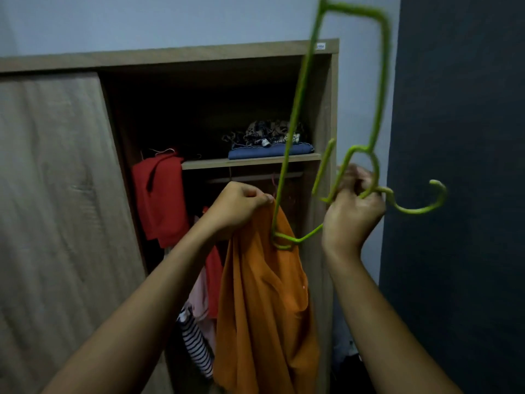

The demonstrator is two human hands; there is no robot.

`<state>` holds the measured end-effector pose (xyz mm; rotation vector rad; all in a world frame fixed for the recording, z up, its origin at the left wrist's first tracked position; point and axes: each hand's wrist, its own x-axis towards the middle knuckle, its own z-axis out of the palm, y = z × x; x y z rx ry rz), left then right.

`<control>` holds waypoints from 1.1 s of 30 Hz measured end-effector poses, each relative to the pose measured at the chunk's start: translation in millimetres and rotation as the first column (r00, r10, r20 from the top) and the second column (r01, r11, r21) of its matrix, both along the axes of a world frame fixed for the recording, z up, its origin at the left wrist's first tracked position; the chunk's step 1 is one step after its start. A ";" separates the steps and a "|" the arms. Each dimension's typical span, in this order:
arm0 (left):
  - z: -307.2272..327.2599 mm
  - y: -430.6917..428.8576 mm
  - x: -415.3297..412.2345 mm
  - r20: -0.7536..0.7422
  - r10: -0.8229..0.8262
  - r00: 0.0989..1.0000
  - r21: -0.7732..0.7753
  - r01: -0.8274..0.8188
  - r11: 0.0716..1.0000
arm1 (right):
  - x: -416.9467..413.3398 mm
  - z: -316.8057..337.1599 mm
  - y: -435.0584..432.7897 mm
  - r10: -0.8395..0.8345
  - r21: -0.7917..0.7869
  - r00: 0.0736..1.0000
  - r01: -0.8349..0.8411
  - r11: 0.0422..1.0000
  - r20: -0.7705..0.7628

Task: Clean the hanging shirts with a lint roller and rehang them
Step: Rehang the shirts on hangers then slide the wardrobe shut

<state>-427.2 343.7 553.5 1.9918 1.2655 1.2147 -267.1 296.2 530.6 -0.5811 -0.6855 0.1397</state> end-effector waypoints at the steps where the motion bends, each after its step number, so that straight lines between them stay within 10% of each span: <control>1: 1.5 -2.0 2.1 0.054 -0.030 0.998 -0.030 0.032 0.999 | -3.7 -7.4 3.6 -0.006 -0.024 0.999 0.007 1.000 0.051; 11: 9.5 2.8 -33.7 0.382 -0.019 0.924 -0.188 0.097 0.977 | 17.8 -82.7 57.7 0.147 -0.485 0.902 0.076 0.871 0.405; 20: -13.6 14.2 -74.4 0.373 -0.004 0.928 -0.191 0.081 0.978 | 66.4 -25.2 51.5 0.345 -0.595 0.534 0.416 0.687 0.772; 33: -15.4 19.1 -35.3 -0.077 -0.027 0.997 0.211 0.043 0.977 | 43.9 11.3 44.9 0.593 -0.557 0.034 0.389 0.733 0.804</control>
